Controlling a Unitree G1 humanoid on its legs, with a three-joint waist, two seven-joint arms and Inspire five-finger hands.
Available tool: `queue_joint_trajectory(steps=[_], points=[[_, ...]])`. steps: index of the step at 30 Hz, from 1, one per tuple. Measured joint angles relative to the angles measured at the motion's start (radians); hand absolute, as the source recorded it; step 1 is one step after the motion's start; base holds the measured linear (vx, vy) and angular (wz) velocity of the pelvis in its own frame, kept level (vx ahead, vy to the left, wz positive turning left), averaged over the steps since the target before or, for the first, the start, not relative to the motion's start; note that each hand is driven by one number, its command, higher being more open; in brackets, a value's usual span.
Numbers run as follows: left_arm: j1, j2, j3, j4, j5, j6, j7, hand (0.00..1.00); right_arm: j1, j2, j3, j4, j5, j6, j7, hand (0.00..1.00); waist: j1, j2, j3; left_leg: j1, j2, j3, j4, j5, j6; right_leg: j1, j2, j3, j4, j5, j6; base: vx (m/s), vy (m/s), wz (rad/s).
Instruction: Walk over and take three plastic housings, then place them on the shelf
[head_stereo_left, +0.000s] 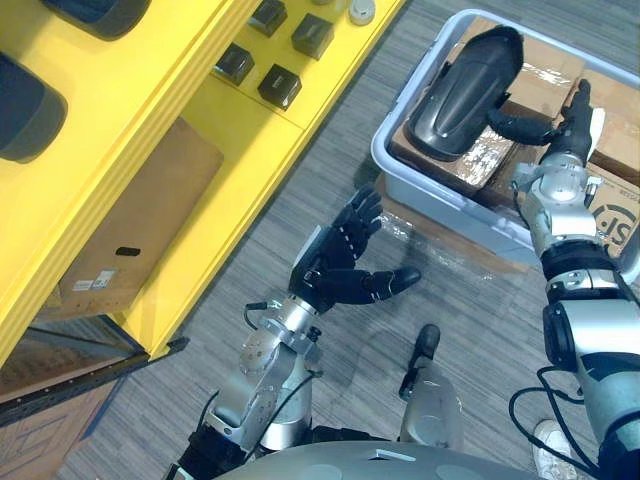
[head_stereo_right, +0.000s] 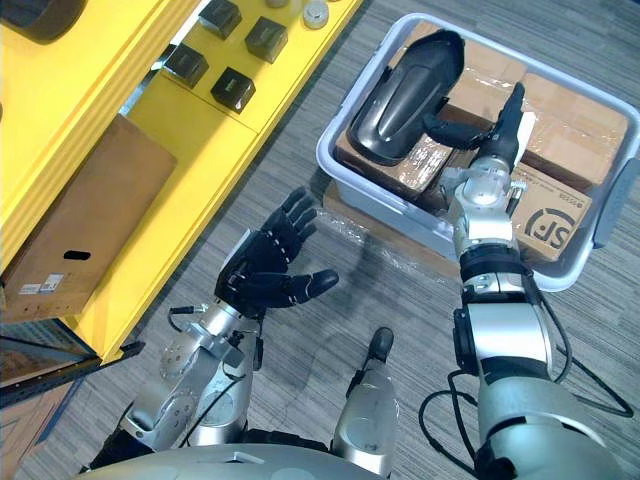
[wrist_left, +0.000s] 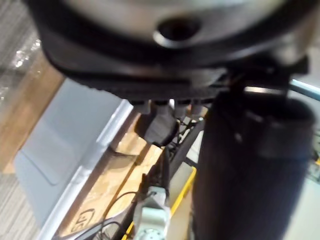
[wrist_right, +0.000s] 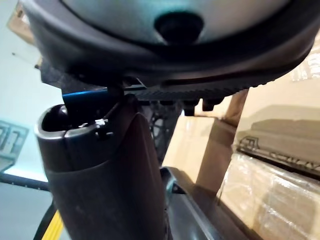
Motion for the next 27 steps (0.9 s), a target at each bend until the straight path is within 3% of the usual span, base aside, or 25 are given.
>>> queue_joint_trajectory(steps=[2, 7, 13, 19, 27], points=[[0.0, -0.002, -0.013, 0.024, -0.006, 0.0, 0.011, 1.0, -0.038, -0.02, 0.019, 0.018, -0.002, 0.011, -0.001, 1.0, 0.002, 0.005, 0.006, -0.012, -0.002, -0.01, -0.002, 0.008, 0.0, -0.012, -0.003, -0.007, 0.015, -0.006, -0.001, -0.06, -0.013, 0.15], [0.012, -0.005, -0.025, 0.035, -0.039, -0.002, 0.028, 1.0, -0.096, -0.069, 0.056, 0.064, -0.001, 0.115, -0.003, 1.0, 0.021, 0.004, 0.009, -0.014, -0.011, -0.014, -0.021, 0.029, 0.002, -0.029, -0.014, -0.011, 0.036, -0.014, -0.001, -0.04, -0.003, 0.05], [0.01, -0.012, -0.034, 0.072, -0.043, -0.023, 0.064, 1.0, -0.129, -0.087, 0.054, 0.191, -0.003, 0.273, 0.039, 1.0, 0.027, 0.003, 0.011, -0.031, -0.011, -0.018, -0.036, 0.046, 0.0, -0.054, -0.015, -0.016, 0.047, -0.018, -0.004, -0.04, -0.01, 0.01], [0.01, -0.031, -0.042, 0.145, -0.064, -0.023, 0.093, 1.0, -0.19, -0.104, 0.056, 0.242, -0.097, 0.329, 0.104, 1.0, 0.029, 0.005, 0.022, -0.031, -0.01, -0.02, -0.035, 0.052, 0.0, -0.057, -0.015, -0.017, 0.057, -0.019, -0.004, -0.01, -0.006, 0.0], [0.011, -0.045, -0.056, 0.215, -0.077, -0.046, 0.124, 1.0, -0.229, -0.123, 0.134, 0.259, -0.117, 0.364, 0.104, 1.0, 0.041, 0.007, 0.023, -0.047, -0.009, -0.024, -0.061, 0.075, 0.0, -0.085, -0.016, -0.021, 0.064, -0.02, -0.007, 0.0, -0.003, 0.0]])
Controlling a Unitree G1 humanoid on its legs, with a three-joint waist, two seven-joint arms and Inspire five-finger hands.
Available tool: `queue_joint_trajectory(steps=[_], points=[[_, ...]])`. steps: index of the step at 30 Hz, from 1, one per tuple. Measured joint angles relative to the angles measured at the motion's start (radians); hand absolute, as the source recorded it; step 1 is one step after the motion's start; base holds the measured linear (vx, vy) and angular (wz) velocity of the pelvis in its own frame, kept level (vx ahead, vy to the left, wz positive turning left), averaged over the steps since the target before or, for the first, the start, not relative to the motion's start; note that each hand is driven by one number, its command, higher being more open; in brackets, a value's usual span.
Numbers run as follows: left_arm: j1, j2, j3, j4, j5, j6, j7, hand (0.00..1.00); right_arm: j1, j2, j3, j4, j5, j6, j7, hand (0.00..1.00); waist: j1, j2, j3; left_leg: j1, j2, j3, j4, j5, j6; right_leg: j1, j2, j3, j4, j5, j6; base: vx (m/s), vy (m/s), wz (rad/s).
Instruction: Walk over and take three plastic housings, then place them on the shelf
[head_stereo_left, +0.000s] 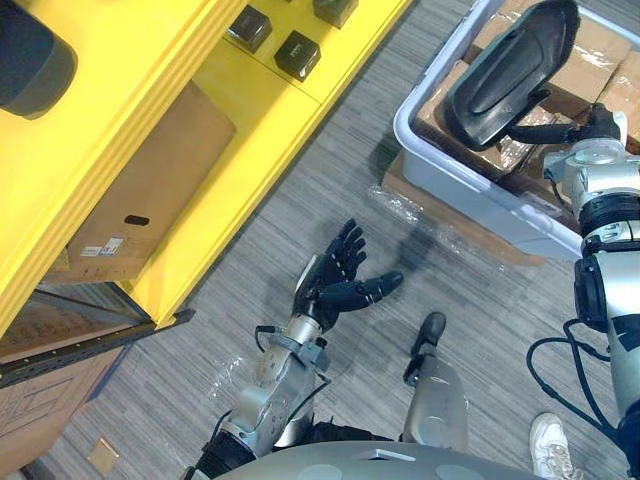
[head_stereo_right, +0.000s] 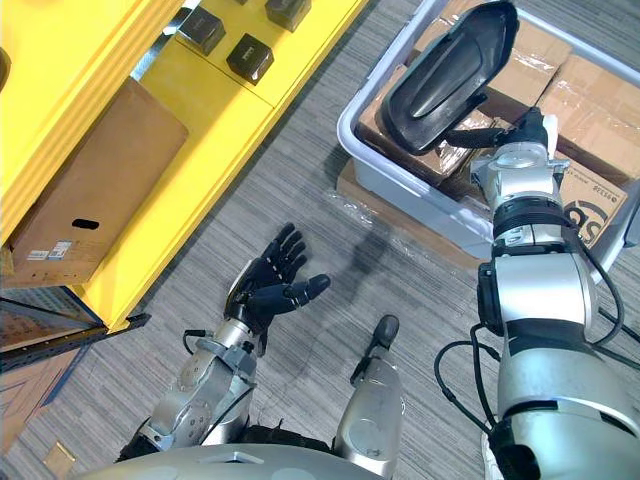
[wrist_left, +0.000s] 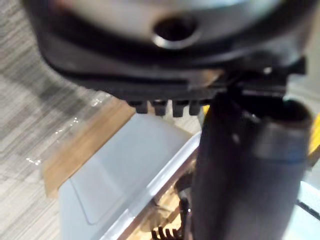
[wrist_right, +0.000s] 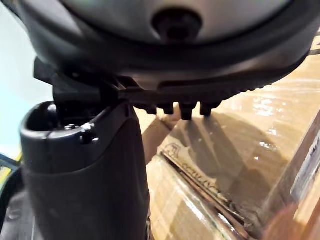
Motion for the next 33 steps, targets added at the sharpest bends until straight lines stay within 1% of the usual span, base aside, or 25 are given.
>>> queue_joint_trajectory(steps=[3, 4, 7, 9, 14, 17, 21, 26, 28, 33], points=[[0.0, -0.001, 0.0, 0.0, 0.0, -0.002, 0.011, 1.0, -0.006, -0.018, 0.019, -0.001, 0.0, 0.019, -0.002, 1.0, 0.007, 0.004, 0.002, 0.0, 0.0, -0.005, -0.007, 0.005, 0.0, 0.0, 0.0, -0.007, 0.003, 0.0, 0.0, 0.0, -0.024, 0.05], [0.0, -0.001, 0.0, 0.0, 0.0, -0.002, 0.012, 1.0, -0.007, -0.02, 0.022, -0.002, 0.0, 0.022, -0.002, 0.0, 0.007, 0.004, 0.002, 0.0, 0.0, -0.005, -0.007, 0.005, 0.0, 0.0, -0.001, -0.008, 0.004, 0.0, 0.0, 0.0, -0.022, 0.03], [-0.001, -0.003, 0.001, -0.003, 0.0, -0.002, 0.012, 1.0, -0.015, -0.026, 0.041, -0.016, -0.009, 0.032, -0.001, 0.0, 0.007, 0.01, 0.006, 0.002, 0.0, -0.008, -0.007, 0.006, 0.0, -0.001, -0.003, -0.013, 0.016, -0.004, -0.003, 0.0, -0.007, 0.01], [-0.001, -0.005, 0.002, -0.003, 0.0, -0.002, 0.012, 1.0, -0.015, -0.026, 0.053, -0.028, -0.042, 0.035, 0.009, 0.0, 0.009, 0.012, 0.007, 0.002, 0.0, -0.008, -0.007, 0.007, 0.0, -0.003, -0.003, -0.014, 0.02, -0.007, -0.004, 0.0, 0.0, 0.0], [0.0, -0.01, 0.006, -0.003, 0.0, -0.002, 0.012, 1.0, -0.016, -0.026, 0.087, -0.036, -0.119, 0.073, 0.025, 0.0, 0.012, 0.012, 0.007, 0.002, 0.0, -0.008, -0.014, 0.017, 0.0, -0.01, -0.006, -0.016, 0.033, -0.011, -0.006, -0.02, -0.014, 0.01], [0.0, -0.009, 0.008, -0.005, 0.0, -0.003, 0.012, 1.0, -0.016, -0.027, 0.099, -0.034, -0.129, 0.085, 0.025, 0.0, 0.009, 0.011, 0.008, 0.005, 0.001, -0.008, -0.035, 0.031, 0.0, -0.015, -0.006, -0.019, 0.033, -0.011, -0.007, 0.0, 0.0, 0.0], [0.005, -0.006, 0.008, -0.006, 0.0, -0.004, 0.012, 1.0, -0.015, -0.027, 0.109, -0.019, -0.157, 0.116, 0.027, 0.0, 0.009, 0.01, 0.008, 0.014, 0.003, -0.006, -0.047, 0.042, -0.001, -0.013, -0.005, -0.019, 0.034, -0.01, -0.007, 0.0, -0.017, -0.01], [0.008, 0.002, 0.01, -0.007, -0.001, -0.007, 0.011, 1.0, -0.015, -0.027, 0.109, -0.018, -0.161, 0.122, 0.027, 0.0, 0.007, 0.009, 0.009, 0.038, 0.014, 0.004, -0.082, 0.057, -0.004, -0.011, 0.002, -0.015, 0.034, -0.012, -0.009, 0.0, -0.04, -0.05], [0.009, 0.002, 0.01, -0.007, -0.002, -0.01, 0.01, 1.0, -0.015, -0.027, 0.108, -0.017, -0.191, 0.122, 0.027, 0.0, 0.001, 0.009, 0.009, 0.04, 0.015, 0.007, -0.083, 0.058, -0.004, -0.011, 0.002, -0.013, 0.034, -0.011, -0.01, 0.0, -0.04, -0.03], [0.012, 0.003, 0.011, -0.033, -0.015, -0.013, 0.009, 1.0, -0.016, -0.051, 0.098, 0.015, -0.197, 0.121, 0.027, 0.0, -0.009, 0.009, 0.009, 0.054, 0.016, 0.011, -0.094, 0.063, -0.004, -0.005, 0.002, -0.009, 0.034, -0.011, -0.01, 0.0, -0.021, -0.01]])
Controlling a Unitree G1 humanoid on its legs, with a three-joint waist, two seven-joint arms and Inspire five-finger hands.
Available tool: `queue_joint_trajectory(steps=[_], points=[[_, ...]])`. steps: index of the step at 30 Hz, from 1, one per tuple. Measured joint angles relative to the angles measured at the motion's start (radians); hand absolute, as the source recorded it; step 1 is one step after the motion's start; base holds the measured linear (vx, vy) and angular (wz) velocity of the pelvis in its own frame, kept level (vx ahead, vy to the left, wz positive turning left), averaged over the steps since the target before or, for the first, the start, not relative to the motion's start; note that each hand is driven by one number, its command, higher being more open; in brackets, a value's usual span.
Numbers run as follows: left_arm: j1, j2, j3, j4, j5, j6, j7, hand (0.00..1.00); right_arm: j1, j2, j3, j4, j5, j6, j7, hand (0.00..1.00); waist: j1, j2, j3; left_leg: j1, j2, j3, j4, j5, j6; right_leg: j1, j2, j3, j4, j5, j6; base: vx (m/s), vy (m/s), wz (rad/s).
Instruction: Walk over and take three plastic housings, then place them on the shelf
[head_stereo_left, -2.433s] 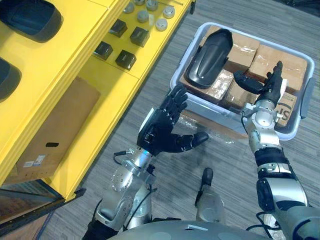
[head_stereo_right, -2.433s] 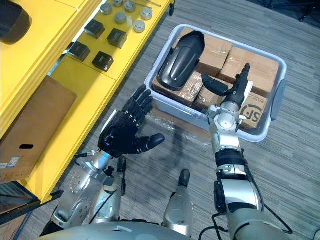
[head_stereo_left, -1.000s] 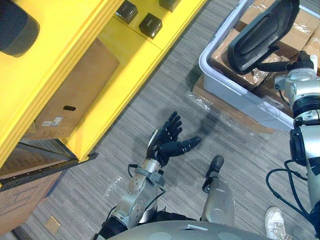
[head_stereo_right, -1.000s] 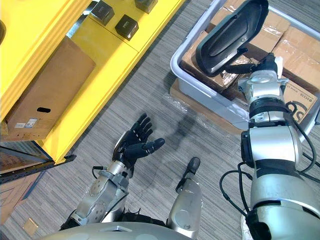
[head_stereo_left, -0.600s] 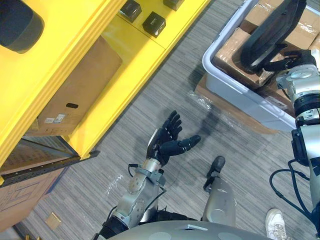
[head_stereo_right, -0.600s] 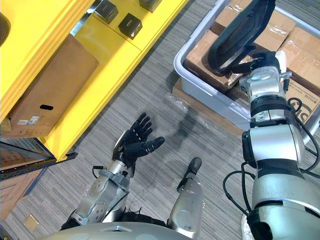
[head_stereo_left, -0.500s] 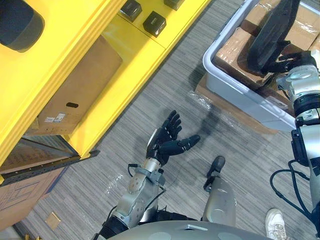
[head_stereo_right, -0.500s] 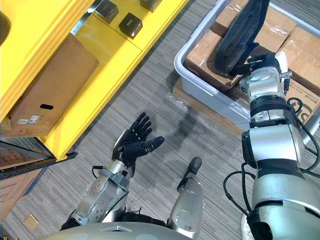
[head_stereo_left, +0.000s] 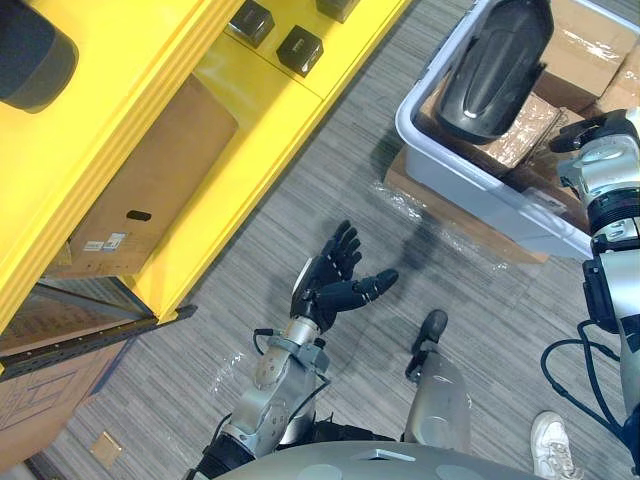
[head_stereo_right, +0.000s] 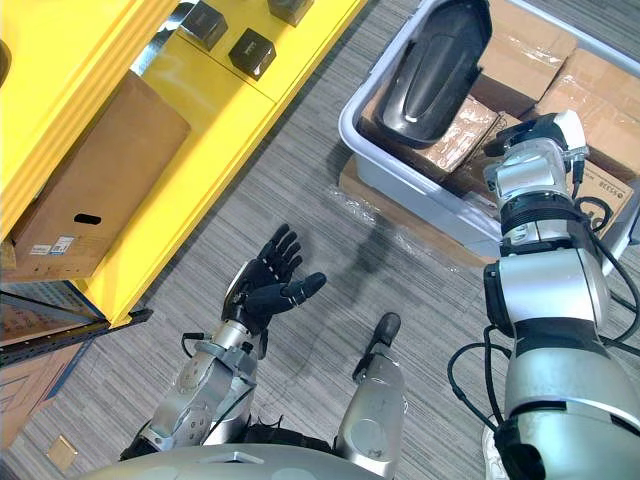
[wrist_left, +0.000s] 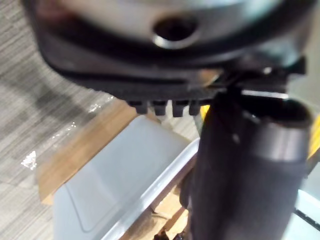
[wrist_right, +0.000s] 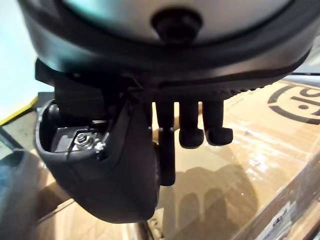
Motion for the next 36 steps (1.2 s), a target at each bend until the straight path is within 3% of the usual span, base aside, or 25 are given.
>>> queue_joint_trajectory(steps=[1, 4, 7, 10, 15, 18, 23, 36], points=[[0.002, 0.002, 0.002, -0.01, -0.007, -0.003, -0.001, 1.0, 0.0, -0.012, -0.012, 0.011, 0.0, 0.0, -0.001, 1.0, -0.003, 0.0, 0.0, 0.01, 0.001, 0.001, -0.012, 0.005, -0.001, 0.005, 0.0, 0.0, 0.0, 0.0, 0.0, 0.0, -0.037, -0.01], [0.003, 0.003, 0.012, -0.015, -0.013, -0.013, -0.006, 1.0, -0.003, -0.047, -0.033, 0.017, 0.001, -0.011, -0.03, 1.0, -0.008, 0.0, 0.0, 0.033, 0.002, 0.008, -0.033, 0.011, 0.0, 0.013, 0.0, 0.006, -0.002, 0.0, 0.0, 0.0, -0.019, -0.04], [0.02, 0.011, 0.017, -0.016, -0.013, -0.024, -0.006, 1.0, -0.04, -0.053, -0.034, -0.001, 0.009, -0.054, -0.124, 1.0, -0.025, -0.001, 0.001, 0.04, 0.002, 0.015, -0.042, 0.013, 0.0, 0.013, 0.0, 0.011, -0.004, 0.0, 0.0, -0.01, -0.026, -0.07], [0.042, 0.019, 0.018, -0.016, -0.016, -0.026, -0.006, 1.0, -0.048, -0.055, -0.034, -0.098, 0.011, -0.114, -0.199, 1.0, -0.036, -0.003, 0.002, 0.057, 0.005, 0.028, -0.052, 0.015, 0.0, 0.016, 0.001, 0.019, -0.004, 0.0, 0.0, 0.01, -0.026, -0.1], [0.036, 0.025, 0.028, -0.025, -0.029, -0.027, -0.02, 1.0, -0.077, -0.08, -0.019, -0.255, 0.021, -0.284, -0.281, 1.0, -0.031, -0.003, 0.002, 0.061, 0.011, 0.03, -0.052, 0.017, -0.002, 0.017, 0.007, 0.021, -0.003, 0.0, -0.001, 0.01, -0.038, -0.02], [0.034, 0.031, 0.028, -0.042, -0.03, -0.033, -0.03, 1.0, -0.077, -0.077, -0.001, -0.259, 0.022, -0.327, -0.297, 1.0, -0.02, -0.003, 0.002, 0.063, 0.01, 0.029, -0.053, 0.017, -0.002, 0.019, 0.007, 0.021, -0.002, 0.0, -0.001, 0.0, -0.011, 0.0], [0.033, 0.035, 0.013, -0.04, -0.03, -0.036, -0.038, 1.0, -0.072, -0.03, -0.001, -0.194, 0.043, -0.323, -0.296, 1.0, -0.006, -0.002, 0.001, 0.056, 0.006, 0.024, -0.053, 0.017, -0.002, 0.015, 0.002, 0.016, 0.001, -0.002, -0.002, 0.0, -0.014, 0.03], [0.028, 0.016, -0.013, 0.033, -0.041, -0.056, -0.042, 1.0, -0.037, -0.005, 0.018, -0.073, 0.05, -0.22, -0.254, 1.0, 0.027, 0.006, -0.001, 0.008, -0.015, -0.026, -0.053, 0.028, 0.002, -0.017, -0.02, -0.02, 0.045, -0.027, 0.001, -0.01, -0.034, 0.11]])
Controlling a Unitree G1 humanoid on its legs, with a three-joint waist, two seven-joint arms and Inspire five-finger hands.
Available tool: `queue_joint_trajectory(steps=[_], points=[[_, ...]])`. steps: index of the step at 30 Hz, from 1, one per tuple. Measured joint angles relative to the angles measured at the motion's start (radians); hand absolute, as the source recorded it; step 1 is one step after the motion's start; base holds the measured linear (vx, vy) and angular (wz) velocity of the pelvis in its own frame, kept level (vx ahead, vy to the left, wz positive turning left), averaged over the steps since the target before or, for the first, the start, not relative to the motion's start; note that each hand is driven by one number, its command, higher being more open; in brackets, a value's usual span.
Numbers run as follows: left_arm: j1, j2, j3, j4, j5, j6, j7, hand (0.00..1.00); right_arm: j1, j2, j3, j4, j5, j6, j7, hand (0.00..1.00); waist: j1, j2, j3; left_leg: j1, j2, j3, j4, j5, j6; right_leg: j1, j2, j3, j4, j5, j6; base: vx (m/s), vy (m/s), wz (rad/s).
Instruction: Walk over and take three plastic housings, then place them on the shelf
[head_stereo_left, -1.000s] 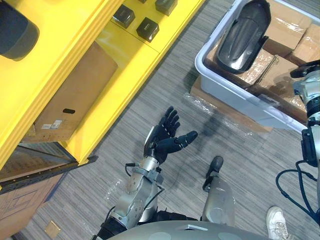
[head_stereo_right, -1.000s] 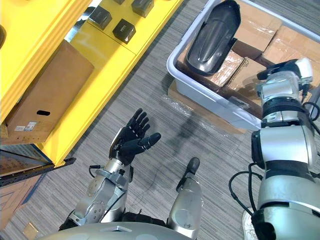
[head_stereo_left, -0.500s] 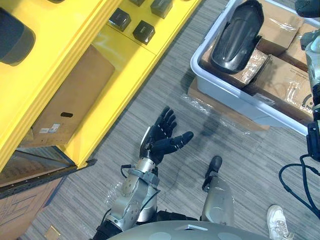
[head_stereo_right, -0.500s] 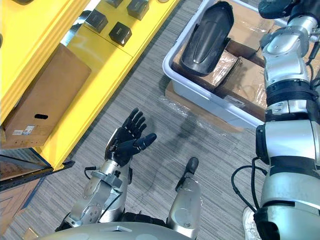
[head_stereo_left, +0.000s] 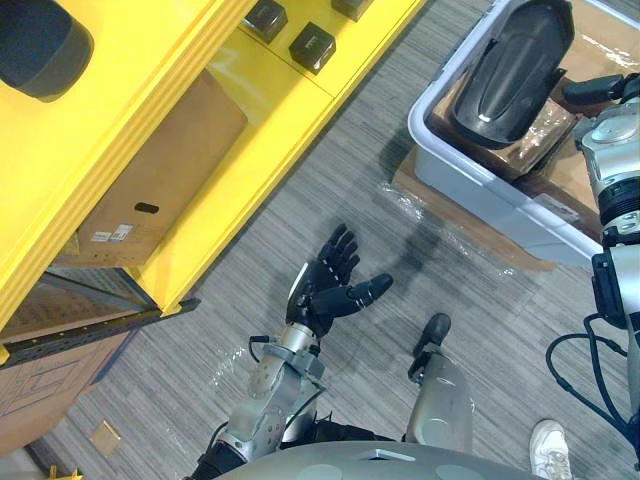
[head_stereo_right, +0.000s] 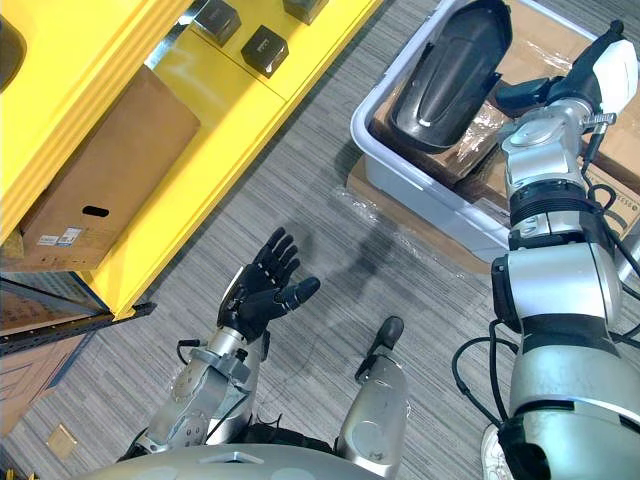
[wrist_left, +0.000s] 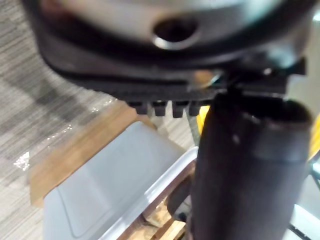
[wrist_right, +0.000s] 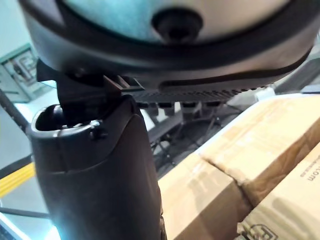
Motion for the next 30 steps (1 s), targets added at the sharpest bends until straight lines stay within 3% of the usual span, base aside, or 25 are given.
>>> queue_joint_trajectory(steps=[9, 14, 15, 20, 24, 30], points=[[-0.015, -0.016, 0.001, 0.005, -0.015, -0.001, 0.017, 1.0, 0.004, 0.0, 0.037, 0.022, 0.002, 0.049, 0.055, 1.0, 0.029, 0.012, 0.001, -0.04, -0.003, -0.022, 0.003, 0.006, -0.001, -0.026, -0.003, -0.019, 0.007, -0.003, -0.001, -0.01, -0.045, 0.06], [-0.041, -0.018, 0.002, 0.006, -0.015, -0.001, 0.024, 1.0, 0.022, 0.001, 0.037, 0.032, 0.005, 0.11, 0.121, 1.0, 0.048, 0.018, 0.0, -0.063, -0.004, -0.028, 0.013, 0.008, -0.001, -0.039, -0.003, -0.025, 0.008, -0.003, -0.001, -0.02, -0.043, 0.04], [-0.041, -0.018, 0.002, 0.006, -0.015, -0.001, 0.026, 1.0, 0.023, 0.001, 0.037, 0.031, 0.011, 0.11, 0.128, 0.0, 0.049, 0.018, 0.0, -0.064, -0.005, -0.028, 0.014, 0.008, -0.001, -0.038, -0.003, -0.025, 0.008, -0.003, -0.001, -0.03, -0.053, 0.0], [-0.041, -0.02, 0.0, 0.008, -0.015, 0.0, 0.042, 1.0, 0.026, 0.008, 0.043, 0.027, 0.027, 0.134, 0.183, 0.0, 0.051, 0.019, -0.001, -0.077, -0.002, -0.031, 0.018, 0.006, -0.001, -0.047, -0.001, -0.033, 0.004, -0.005, -0.005, -0.04, -0.044, 0.01], [-0.041, -0.019, 0.001, 0.04, -0.015, 0.0, 0.058, 1.0, 0.018, -0.035, 0.05, 0.021, -0.037, 0.191, 0.203, 0.0, 0.053, 0.019, -0.001, -0.094, -0.002, -0.038, 0.018, 0.011, -0.001, -0.057, 0.0, -0.039, 0.003, -0.004, -0.004, -0.03, -0.042, 0.05], [-0.04, -0.017, 0.003, 0.046, -0.016, 0.0, 0.077, 1.0, 0.007, -0.052, 0.047, 0.033, -0.101, 0.222, 0.243, 0.0, 0.052, 0.02, -0.002, -0.094, -0.001, -0.039, 0.035, 0.008, -0.002, -0.05, 0.003, -0.039, 0.004, -0.003, -0.004, 0.01, -0.051, 0.0]])
